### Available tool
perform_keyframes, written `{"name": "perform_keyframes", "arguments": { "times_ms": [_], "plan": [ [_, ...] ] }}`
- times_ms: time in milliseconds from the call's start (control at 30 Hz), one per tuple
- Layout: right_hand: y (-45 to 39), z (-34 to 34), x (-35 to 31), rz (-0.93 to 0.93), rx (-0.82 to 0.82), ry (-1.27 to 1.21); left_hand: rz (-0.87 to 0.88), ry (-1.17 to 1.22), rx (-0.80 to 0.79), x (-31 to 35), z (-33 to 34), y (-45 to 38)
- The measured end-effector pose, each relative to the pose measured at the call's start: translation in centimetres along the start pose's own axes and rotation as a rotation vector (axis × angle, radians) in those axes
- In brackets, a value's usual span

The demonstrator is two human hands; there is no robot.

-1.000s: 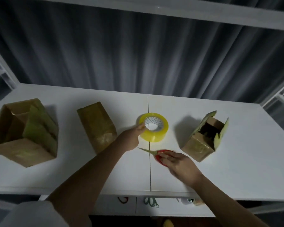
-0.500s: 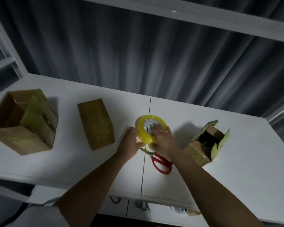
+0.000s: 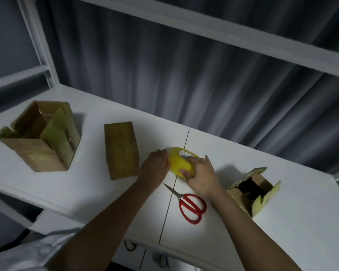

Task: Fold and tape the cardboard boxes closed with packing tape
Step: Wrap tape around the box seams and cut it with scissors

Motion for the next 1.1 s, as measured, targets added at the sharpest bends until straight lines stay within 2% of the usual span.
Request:
{"name": "perform_keyframes", "arguments": {
  "times_ms": [67,133,300,400,533,633,700,833,1000,1100],
  "plan": [
    [0.8,-2.3,-0.8,-0.019,0.086,-0.182,0.081,-0.045,0.109,0.9,-3.4,-0.7],
    [1.2,-4.3,-1.5,-0.058,0.166,-0.189,0.1,0.016,0.136,1.2,-6.2,-1.4],
    [0.7,-5.7,-2.9,-0.054,0.167,-0.239,-0.08,0.364,-0.01,-0.4,-8.7,-2.3],
    [0.9,-6.2,-3.8,-0.059,0.192,-0.224,-0.065,0.486,-0.106,-0.3,-9.5,-2.0],
    [1.2,-5.5,-5.0,-0.068,0.159,-0.194,0.0,0.385,-0.022,-0.8,-12.2,-1.8],
    [0.3,-5.8,-4.3,0.066,0.184,-0.269,0.034,0.337,0.044,-1.0,-14.4,-1.6],
    [-0.5,-6.3,-4.2,0.135,0.187,-0.229,0.062,0.266,0.046,-1.1,-14.9,-1.4],
    [-1.8,-6.6,-7.0,0.072,0.127,-0.188,-0.167,0.331,-0.004,-6.7,-13.7,-2.1],
    [-4.2,-5.9,-8.0,0.11,0.018,-0.28,-0.262,0.343,-0.046,-11.1,-13.0,-3.1],
    [-6.3,-5.4,-8.0,0.187,0.012,-0.141,-0.296,0.321,-0.03,-12.5,-13.3,-3.7]
  ]
}}
Point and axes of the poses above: each hand's wrist, its own y-axis away from the middle knuckle, its own z-axis out of the palm, x = y × z, the point moved 8 cm from there along -y, towards the middle knuckle, and after that the axes turned 5 degrees about -y, right-handed, at the moved point
